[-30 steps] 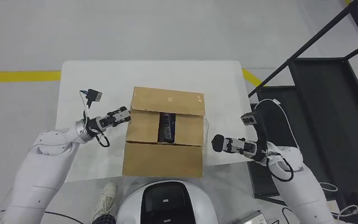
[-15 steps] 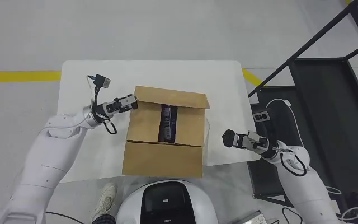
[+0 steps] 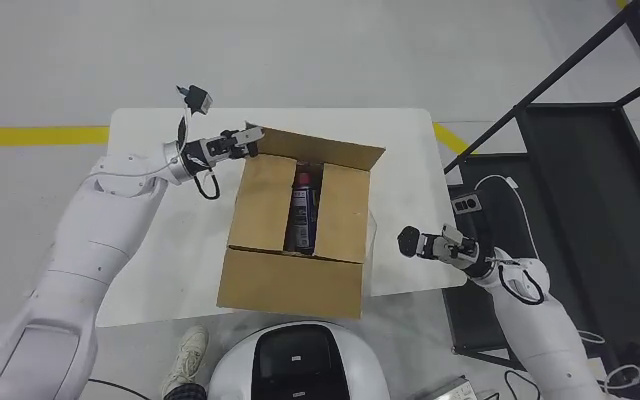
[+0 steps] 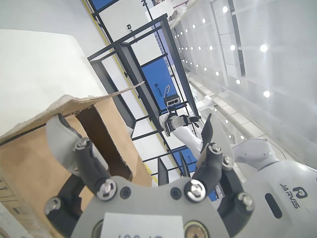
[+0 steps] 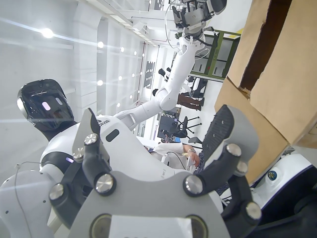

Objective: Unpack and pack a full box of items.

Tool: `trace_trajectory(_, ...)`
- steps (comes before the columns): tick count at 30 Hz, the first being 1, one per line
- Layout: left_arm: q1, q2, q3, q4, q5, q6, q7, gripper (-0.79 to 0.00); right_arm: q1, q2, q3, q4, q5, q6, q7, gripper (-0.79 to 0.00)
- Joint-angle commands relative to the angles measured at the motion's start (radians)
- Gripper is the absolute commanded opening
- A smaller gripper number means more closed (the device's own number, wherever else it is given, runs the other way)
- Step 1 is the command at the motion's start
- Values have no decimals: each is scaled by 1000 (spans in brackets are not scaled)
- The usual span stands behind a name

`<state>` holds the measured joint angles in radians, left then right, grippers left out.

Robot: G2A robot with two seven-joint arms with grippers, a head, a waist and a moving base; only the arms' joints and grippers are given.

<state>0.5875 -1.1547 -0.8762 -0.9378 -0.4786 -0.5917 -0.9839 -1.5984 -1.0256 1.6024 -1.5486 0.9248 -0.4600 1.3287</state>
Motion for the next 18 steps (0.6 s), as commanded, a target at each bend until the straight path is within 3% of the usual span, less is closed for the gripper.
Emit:
trace_trajectory(1,1,0,0,0,0,0,0,0,0,0,0,0,0,0,0,0)
trace_trajectory(13,1,0,0,0,0,0,0,0,0,0,0,0,0,0,0,0)
trace_trajectory(18,-6,-8,0,15,72,17,117,0,0,0,0,0,0,0,0,0)
